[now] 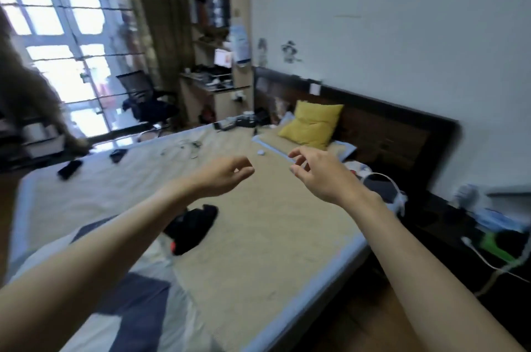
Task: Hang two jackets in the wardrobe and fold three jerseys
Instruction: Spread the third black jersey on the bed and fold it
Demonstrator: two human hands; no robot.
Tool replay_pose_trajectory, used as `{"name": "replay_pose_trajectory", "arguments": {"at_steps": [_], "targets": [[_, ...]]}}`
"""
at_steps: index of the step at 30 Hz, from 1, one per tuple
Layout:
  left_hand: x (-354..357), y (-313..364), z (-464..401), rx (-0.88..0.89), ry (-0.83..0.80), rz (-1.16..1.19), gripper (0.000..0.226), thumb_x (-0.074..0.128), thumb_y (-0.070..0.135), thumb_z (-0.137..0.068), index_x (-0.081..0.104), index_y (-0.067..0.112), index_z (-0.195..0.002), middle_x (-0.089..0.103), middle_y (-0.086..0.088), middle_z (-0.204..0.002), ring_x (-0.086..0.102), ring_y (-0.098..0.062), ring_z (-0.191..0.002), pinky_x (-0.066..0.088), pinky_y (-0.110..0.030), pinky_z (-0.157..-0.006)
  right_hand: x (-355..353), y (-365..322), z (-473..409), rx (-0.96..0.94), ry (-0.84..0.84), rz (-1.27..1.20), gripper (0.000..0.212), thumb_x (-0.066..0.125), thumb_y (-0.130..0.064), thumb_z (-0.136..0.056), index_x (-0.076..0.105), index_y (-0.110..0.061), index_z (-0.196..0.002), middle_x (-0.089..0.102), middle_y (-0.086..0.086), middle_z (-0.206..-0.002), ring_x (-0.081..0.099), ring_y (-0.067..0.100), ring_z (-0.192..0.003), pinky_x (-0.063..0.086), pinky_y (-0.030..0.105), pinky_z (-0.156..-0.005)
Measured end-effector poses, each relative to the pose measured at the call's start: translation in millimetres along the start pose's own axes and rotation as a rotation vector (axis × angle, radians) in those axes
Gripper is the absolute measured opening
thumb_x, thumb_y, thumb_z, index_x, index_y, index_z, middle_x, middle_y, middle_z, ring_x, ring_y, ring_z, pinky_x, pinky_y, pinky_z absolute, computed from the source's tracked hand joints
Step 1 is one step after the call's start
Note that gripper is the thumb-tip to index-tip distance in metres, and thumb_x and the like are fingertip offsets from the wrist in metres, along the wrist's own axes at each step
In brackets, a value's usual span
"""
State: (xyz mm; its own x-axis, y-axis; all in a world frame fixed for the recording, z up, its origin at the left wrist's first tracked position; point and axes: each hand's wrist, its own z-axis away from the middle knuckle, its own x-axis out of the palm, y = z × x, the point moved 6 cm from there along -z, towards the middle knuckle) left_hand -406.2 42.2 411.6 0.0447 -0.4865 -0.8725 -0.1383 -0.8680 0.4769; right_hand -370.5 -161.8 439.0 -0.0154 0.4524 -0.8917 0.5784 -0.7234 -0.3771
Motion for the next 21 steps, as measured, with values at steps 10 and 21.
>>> {"name": "replay_pose_trajectory", "arguments": {"at_steps": [10, 21], "targets": [[-62.4, -238.4, 118.5, -0.495, 0.153, 0.030, 0.032, 0.049, 0.032, -0.104, 0.065, 0.009, -0.119, 0.067, -0.006, -0.114, 0.064, -0.024, -0.100, 0.046, -0.032, -0.080, 174.4, -143.7, -118.9, -0.249, -0.323, -0.010, 0.039, 0.056, -0.041, -0.102, 0.057, -0.020, -0.135, 0.067, 0.000, -0.118, 0.065, 0.019, -0.102, 0.055, 0.041, -0.088], [59.7, -378.9, 39.6, -0.810, -0.008, 0.141, 0.033, 0.046, 0.032, -0.105, 0.064, 0.005, -0.099, 0.067, -0.009, -0.091, 0.062, -0.026, -0.084, 0.047, -0.038, -0.076, 341.5, -83.7, -224.7, -0.341, -0.628, -0.009, 0.038, 0.054, -0.045, -0.101, 0.055, -0.019, -0.128, 0.067, -0.001, -0.107, 0.064, 0.022, -0.096, 0.055, 0.044, -0.084]]}}
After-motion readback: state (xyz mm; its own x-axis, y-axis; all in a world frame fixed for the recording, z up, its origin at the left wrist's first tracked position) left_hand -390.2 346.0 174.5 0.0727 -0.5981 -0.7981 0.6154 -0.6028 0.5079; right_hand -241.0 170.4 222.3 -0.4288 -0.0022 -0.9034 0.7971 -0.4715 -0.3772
